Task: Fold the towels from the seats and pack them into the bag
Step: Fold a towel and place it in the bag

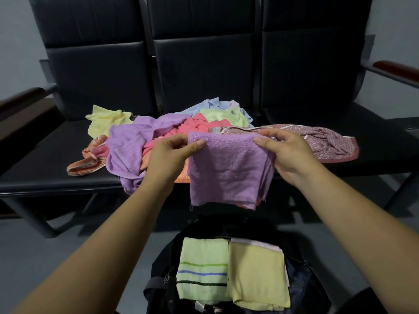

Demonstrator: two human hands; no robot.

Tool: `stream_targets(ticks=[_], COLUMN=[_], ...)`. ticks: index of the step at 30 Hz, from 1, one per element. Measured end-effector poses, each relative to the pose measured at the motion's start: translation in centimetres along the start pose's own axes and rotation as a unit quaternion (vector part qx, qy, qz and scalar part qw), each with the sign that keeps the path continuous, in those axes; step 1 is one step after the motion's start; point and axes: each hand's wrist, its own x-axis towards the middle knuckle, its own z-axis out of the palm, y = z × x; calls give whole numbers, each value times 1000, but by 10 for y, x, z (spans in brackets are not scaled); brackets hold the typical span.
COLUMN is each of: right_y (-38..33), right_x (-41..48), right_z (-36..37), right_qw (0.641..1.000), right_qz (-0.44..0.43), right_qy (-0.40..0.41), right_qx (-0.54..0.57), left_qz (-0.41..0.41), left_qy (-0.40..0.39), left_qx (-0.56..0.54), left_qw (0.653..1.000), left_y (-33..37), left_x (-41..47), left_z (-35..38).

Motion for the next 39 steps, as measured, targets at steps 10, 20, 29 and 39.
stream_targets(ticks=[10, 20, 29, 39], right_y=[-9, 6, 55, 215], right_x=[-6, -18, -5, -34], right_z=[2, 27, 22, 15], right_qw=[919, 989, 993, 963], right_qz=[-178, -16, 84, 267], right_qy=[-29, -88, -20, 29], right_qx=[-352, 114, 80, -17], left_qz=[102, -82, -165, -283], left_qy=[54, 62, -46, -85], left_qx=[-17, -95, -36, 102], left_qw=[993, 990, 984, 950], left_y=[11, -3, -52, -140], left_x=[-4, 1, -9, -53], left_z=[-7, -11, -18, -38])
